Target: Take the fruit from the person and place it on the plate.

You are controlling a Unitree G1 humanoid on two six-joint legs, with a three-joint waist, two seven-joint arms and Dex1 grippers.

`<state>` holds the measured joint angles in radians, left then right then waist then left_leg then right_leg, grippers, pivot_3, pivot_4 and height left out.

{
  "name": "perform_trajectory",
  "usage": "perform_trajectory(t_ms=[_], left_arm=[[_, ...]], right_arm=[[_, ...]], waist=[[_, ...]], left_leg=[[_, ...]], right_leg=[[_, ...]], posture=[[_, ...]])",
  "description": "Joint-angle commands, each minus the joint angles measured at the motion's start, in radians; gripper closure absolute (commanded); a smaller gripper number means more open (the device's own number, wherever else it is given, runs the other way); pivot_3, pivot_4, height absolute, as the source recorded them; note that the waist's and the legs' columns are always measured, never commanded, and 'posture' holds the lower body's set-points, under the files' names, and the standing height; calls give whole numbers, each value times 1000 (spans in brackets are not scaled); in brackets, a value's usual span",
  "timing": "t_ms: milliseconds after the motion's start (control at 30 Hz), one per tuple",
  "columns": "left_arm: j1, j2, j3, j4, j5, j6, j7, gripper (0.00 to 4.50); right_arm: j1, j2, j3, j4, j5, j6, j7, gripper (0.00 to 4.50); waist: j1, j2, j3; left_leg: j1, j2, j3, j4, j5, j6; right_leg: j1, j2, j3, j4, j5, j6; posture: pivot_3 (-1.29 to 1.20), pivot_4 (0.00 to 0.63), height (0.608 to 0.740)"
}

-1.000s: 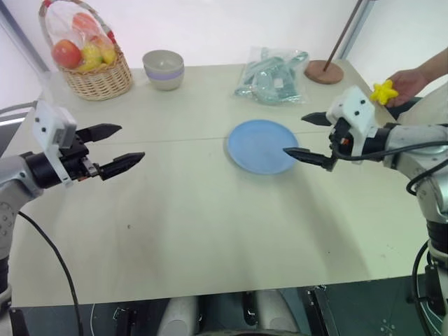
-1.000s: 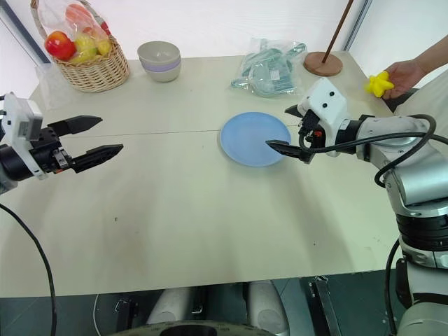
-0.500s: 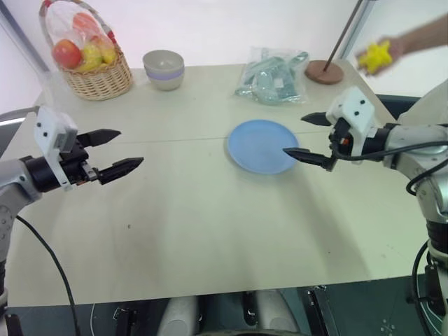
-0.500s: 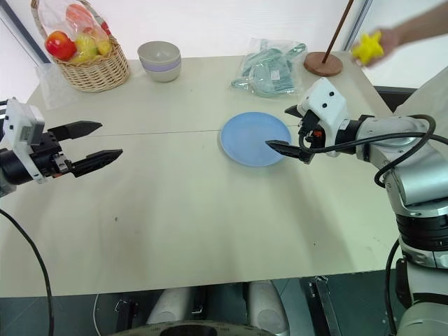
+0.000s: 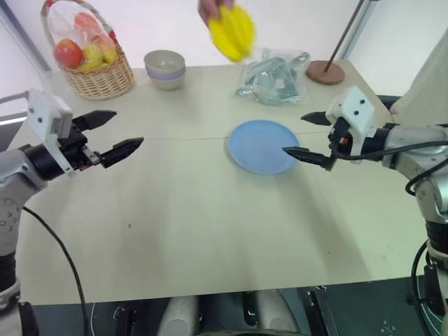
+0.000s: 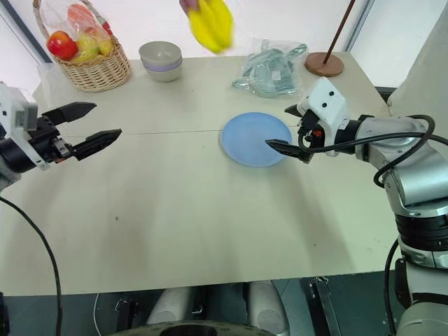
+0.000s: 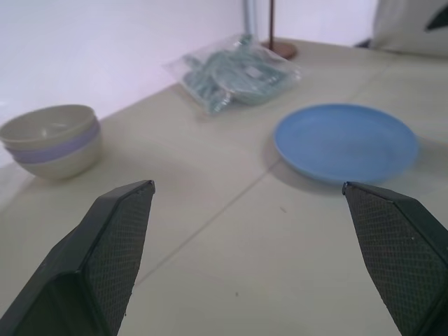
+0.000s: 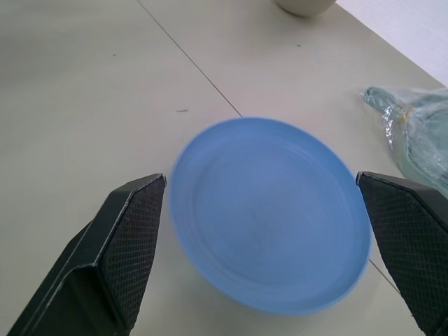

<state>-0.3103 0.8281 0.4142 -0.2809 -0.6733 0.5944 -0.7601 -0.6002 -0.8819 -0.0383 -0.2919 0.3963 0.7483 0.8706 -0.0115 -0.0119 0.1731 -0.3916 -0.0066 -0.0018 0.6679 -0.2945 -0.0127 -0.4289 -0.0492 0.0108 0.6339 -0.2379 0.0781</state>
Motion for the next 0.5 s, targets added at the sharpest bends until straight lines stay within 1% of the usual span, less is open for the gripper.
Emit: perform_trajectory(t_ms=[33,133,267,400,500], left_arm=[[-32,-69,18,-62,10,-30,123,0],[-19,-142,-6,-116,20,-31,199,0],[19,-162,-33,-152,27,-28,203,0],[39,-130,-23,-150,25,-26,174,0],[47,-100,-10,-134,23,-25,147,0]], right_arm=[[-22,5,-11,-23,4,-14,-7,47],[-26,8,-8,-22,5,-13,-6,47],[-45,20,-4,-5,2,-19,-14,47],[-134,127,-35,58,-9,19,-155,47],[-213,286,-99,76,34,81,-325,47]], waist=[[0,0,0],[0,0,0],[-2,0,0],[-5,0,0],[-5,-1,-1]], left_leg=[[0,0,0,0,0,0],[0,0,0,1,0,0],[0,0,0,0,0,0],[1,1,1,1,0,0],[2,2,0,1,0,-1]], right_leg=[[0,0,0,0,0,0],[0,-1,0,1,0,0],[0,-1,1,1,0,0],[0,0,2,2,1,-1],[0,3,2,3,1,-2]], posture=[[0,150,740],[0,150,740],[0,150,740],[0,150,740],[0,150,740]])
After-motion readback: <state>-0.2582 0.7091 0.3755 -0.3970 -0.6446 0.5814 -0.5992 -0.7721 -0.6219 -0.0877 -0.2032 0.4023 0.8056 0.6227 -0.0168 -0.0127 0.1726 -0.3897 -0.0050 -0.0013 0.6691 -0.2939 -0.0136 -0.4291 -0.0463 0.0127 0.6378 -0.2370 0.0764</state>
